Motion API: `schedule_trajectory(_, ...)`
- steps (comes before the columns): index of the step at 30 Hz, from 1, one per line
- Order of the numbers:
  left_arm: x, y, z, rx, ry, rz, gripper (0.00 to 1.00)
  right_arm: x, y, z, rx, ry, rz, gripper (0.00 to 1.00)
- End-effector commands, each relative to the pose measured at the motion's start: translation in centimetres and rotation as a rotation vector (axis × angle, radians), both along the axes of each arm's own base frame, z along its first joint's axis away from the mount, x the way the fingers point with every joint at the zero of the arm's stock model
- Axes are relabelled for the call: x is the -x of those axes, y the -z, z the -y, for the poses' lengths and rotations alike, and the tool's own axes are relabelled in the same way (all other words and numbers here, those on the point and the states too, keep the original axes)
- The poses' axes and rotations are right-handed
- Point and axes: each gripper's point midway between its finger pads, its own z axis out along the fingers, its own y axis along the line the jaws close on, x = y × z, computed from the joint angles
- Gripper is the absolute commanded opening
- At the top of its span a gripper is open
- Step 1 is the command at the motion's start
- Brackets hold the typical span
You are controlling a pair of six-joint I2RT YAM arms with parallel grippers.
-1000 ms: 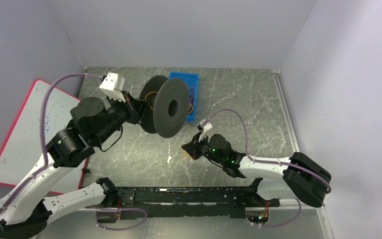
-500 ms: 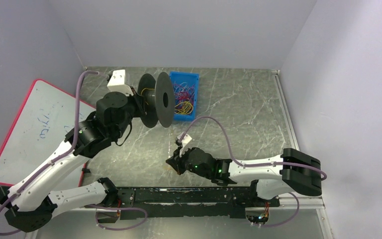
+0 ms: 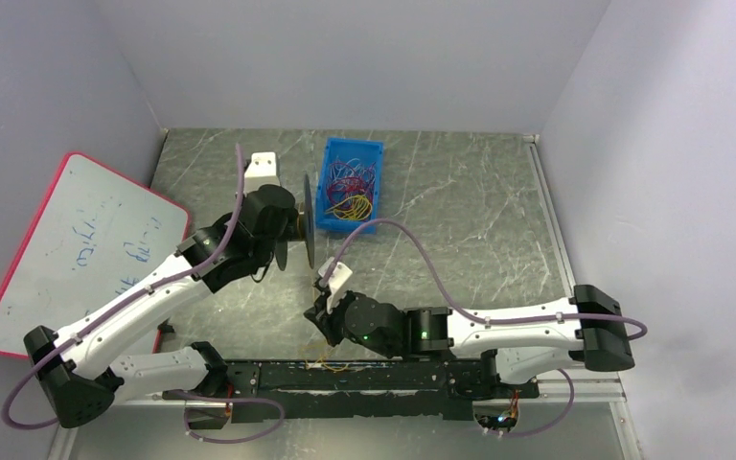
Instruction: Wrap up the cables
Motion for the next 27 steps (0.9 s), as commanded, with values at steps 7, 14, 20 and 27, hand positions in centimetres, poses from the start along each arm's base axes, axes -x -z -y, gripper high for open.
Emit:
schedule_trajectory(7,0.0,1.4,-0.7,-0.027,-0.047,-0.007,0.07,-1.7,-8.0,2.0,0.090,0.057,0.155,0.00)
schedule_trajectory(14,0.7,2.5,1.0,-0.064,0.104,-0.059,0.07,-3.7,-11.0,3.3,0.197,0.105,0.292,0.00)
schedule_trajectory(20,1.8,2.4,2.5,-0.088,0.267,-0.072,0.07,-6.1,-12.5,4.5,0.256,0.111,0.380,0.00)
schedule_trajectory(27,3.4,2.5,3.6,-0.115,0.403,-0.090,0.07,-10.5,-13.6,6.5,0.289,0.162,0.431,0.00)
